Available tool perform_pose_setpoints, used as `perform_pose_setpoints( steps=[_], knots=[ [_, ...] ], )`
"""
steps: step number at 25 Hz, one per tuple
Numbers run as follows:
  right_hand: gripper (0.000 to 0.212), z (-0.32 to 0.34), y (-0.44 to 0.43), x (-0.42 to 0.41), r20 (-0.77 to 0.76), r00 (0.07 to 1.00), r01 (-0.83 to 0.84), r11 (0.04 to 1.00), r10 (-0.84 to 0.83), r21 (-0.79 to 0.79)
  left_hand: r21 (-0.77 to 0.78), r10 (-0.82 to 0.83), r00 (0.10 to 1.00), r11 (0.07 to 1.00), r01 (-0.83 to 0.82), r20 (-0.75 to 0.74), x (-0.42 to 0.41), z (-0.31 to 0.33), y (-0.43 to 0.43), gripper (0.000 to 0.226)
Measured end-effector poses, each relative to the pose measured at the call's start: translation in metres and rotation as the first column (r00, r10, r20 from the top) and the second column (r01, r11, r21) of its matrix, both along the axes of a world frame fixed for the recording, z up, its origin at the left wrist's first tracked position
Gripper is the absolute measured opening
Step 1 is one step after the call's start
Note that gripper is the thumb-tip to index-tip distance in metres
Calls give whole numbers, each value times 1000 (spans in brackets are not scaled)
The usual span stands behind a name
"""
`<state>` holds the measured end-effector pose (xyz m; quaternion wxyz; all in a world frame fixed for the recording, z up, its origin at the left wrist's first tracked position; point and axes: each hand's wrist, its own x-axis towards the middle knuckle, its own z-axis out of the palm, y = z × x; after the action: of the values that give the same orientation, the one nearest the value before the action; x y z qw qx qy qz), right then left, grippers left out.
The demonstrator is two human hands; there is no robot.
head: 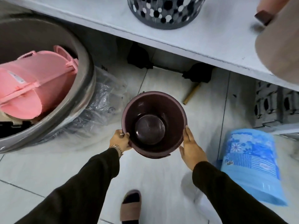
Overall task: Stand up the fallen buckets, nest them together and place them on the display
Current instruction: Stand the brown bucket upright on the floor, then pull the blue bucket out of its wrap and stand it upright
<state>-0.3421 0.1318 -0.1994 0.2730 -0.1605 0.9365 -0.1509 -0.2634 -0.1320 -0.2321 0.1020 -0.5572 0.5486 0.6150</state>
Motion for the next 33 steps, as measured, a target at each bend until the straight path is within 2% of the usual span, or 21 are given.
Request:
perform_pose_setpoints(
  steps=[2,3,5,6,8,10,12,15,17,20,25,27,29,31,33],
  knots=[
    [79,-3,-6,-4,-27,1000,15,1000,-15,-4,21,2,1000,1000,-2,13,-10,-3,-10,6],
    [78,-4,-9,-6,-48,999,20,1000,-19,9,1,-19,999,1000,19,37,-14,0,-10,12],
    [75,-1,-12,-10,-67,997,27,999,-24,41,-173,-227,965,953,249,134,-17,12,-8,40],
    [74,4,-13,-11,-75,997,27,998,-22,59,-306,-337,920,871,385,200,-18,21,-6,53],
    [72,18,-9,-12,-101,995,24,995,-14,99,-518,-496,825,647,559,271,-19,42,3,67],
    [70,33,2,-14,-123,992,24,991,-8,131,-654,-654,696,393,646,295,-26,67,17,68],
    [70,44,17,-13,-126,992,41,987,-22,156,-713,-781,549,201,671,297,-34,83,36,65],
    [71,57,60,-7,-110,992,79,984,-61,162,-716,-867,389,54,696,313,-40,102,84,62],
    [72,61,103,-1,-99,989,126,978,-111,163,-718,-893,322,-2,696,315,-39,105,123,62],
    [72,60,186,11,-102,975,217,950,-198,223,-704,-926,252,-20,710,280,-32,93,186,59],
    [74,29,349,39,-41,897,428,841,-440,332,-559,-958,224,89,825,178,-15,40,312,54],
    [72,5,401,49,52,822,536,801,-567,267,-515,-975,169,71,854,145,-17,13,361,53],
    [63,-17,427,57,141,769,602,780,-624,171,-479,-981,154,78,874,121,-22,-9,398,54],
    [43,-39,444,61,145,747,643,761,-648,91,-429,-974,188,117,896,126,-27,-29,429,52],
    [26,-47,451,61,137,743,659,752,-655,22,-412,-948,297,227,883,114,-28,-40,445,41]
  ],
)
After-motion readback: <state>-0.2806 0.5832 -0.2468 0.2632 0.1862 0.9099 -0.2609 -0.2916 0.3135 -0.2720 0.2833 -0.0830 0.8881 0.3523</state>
